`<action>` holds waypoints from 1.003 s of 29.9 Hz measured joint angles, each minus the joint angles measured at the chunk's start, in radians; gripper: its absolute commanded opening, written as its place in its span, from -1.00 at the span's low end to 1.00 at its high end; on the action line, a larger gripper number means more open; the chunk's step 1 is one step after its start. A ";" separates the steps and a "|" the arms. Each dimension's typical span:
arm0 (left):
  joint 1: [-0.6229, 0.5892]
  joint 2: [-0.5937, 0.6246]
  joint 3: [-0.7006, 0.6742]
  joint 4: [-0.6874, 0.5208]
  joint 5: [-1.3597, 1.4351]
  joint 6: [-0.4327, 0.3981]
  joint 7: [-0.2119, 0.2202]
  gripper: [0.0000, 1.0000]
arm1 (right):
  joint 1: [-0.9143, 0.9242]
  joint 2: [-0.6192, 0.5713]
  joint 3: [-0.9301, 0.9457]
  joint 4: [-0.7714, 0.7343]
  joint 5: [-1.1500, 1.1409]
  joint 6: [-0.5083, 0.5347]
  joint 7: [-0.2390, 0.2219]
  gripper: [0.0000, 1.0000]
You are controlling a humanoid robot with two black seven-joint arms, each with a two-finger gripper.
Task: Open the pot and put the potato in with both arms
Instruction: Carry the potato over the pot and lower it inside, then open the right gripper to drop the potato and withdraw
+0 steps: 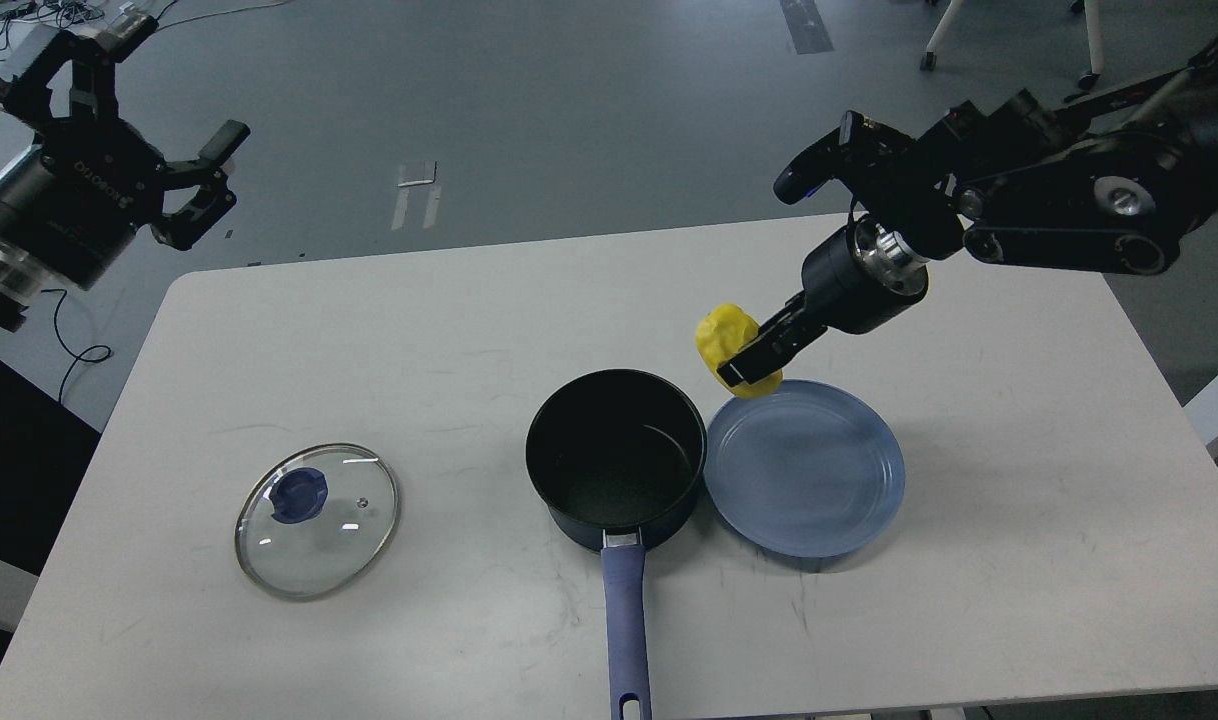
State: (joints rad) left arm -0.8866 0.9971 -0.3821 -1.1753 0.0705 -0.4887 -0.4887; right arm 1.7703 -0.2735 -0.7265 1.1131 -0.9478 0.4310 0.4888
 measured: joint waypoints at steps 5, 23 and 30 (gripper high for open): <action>0.000 0.000 -0.002 0.000 0.000 0.000 0.000 0.95 | -0.003 0.120 -0.003 -0.033 0.082 -0.046 0.000 -0.42; 0.004 0.000 -0.003 0.000 0.000 0.000 0.000 0.95 | -0.141 0.274 -0.048 -0.133 0.254 -0.105 0.000 -0.13; 0.007 0.000 -0.003 -0.001 0.000 0.000 0.000 0.95 | -0.147 0.274 -0.079 -0.134 0.254 -0.104 0.000 0.38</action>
State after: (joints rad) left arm -0.8793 0.9967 -0.3853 -1.1766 0.0705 -0.4886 -0.4887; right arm 1.6234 0.0001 -0.8050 0.9792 -0.6933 0.3275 0.4887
